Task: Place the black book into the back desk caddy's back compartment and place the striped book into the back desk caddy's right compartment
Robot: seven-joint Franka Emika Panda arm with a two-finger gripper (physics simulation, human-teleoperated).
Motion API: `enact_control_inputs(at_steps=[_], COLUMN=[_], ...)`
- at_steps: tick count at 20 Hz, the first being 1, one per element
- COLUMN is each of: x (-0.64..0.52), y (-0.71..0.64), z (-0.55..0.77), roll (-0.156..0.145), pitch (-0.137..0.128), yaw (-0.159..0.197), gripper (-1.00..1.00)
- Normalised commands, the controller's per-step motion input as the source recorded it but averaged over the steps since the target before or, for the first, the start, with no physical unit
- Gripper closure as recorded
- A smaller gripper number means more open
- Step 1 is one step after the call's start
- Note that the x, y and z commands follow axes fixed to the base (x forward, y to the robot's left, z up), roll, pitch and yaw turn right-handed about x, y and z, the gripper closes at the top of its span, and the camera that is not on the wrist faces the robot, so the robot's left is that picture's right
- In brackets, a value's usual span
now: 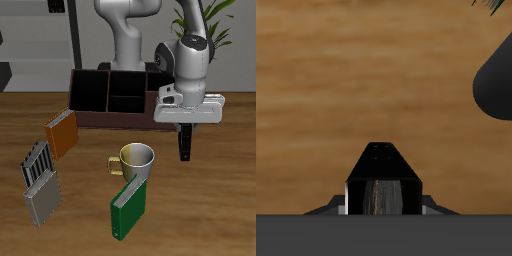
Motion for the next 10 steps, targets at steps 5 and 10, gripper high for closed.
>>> enact_control_inputs(at_steps=[5, 10], x=[-0.07, -0.1], y=[-0.04, -0.25], z=[0.52, 0.76], roll=[-0.016, -0.044], pitch=[-0.051, -0.067], yaw=[-0.008, -0.035], gripper=[1.0, 1.0])
